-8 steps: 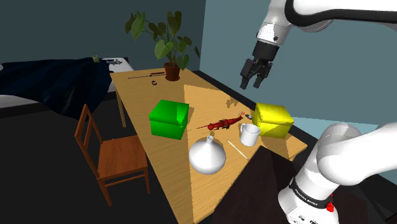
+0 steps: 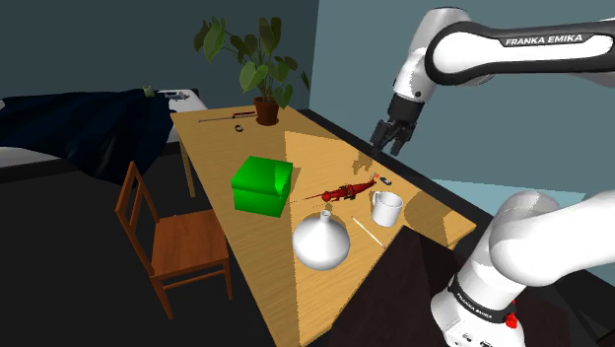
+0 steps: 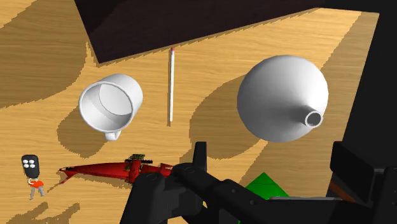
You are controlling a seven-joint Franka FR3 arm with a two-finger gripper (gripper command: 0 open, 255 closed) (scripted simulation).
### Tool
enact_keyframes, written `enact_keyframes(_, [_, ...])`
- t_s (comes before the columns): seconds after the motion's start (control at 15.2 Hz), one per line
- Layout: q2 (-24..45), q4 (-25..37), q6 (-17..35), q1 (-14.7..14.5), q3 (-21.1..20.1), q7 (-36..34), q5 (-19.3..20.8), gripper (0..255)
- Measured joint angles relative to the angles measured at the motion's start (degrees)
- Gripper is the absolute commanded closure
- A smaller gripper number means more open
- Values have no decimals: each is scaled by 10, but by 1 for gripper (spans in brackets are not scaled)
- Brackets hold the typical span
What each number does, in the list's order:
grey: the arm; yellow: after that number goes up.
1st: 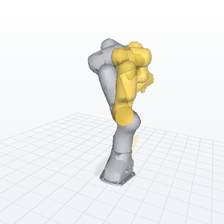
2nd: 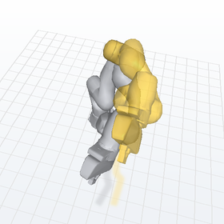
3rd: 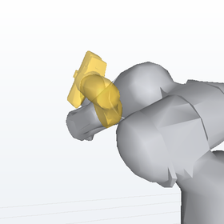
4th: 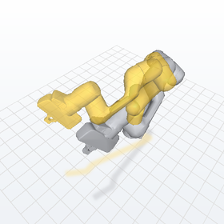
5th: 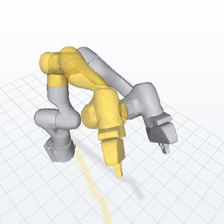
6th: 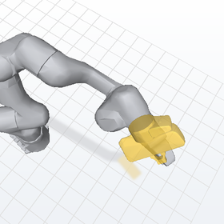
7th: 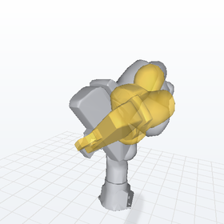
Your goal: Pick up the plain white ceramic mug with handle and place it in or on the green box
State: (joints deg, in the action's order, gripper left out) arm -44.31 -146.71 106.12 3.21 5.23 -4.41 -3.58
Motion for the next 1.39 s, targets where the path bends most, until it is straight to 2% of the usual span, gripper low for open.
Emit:
enact_keyframes(0.66, [68,-122,192,47,48,53,59,0])
enact_keyframes(0.99, [146,-154,304,68,75,76,84,0])
enact_keyframes(1.39, [285,-163,458,89,121,119,101,0])
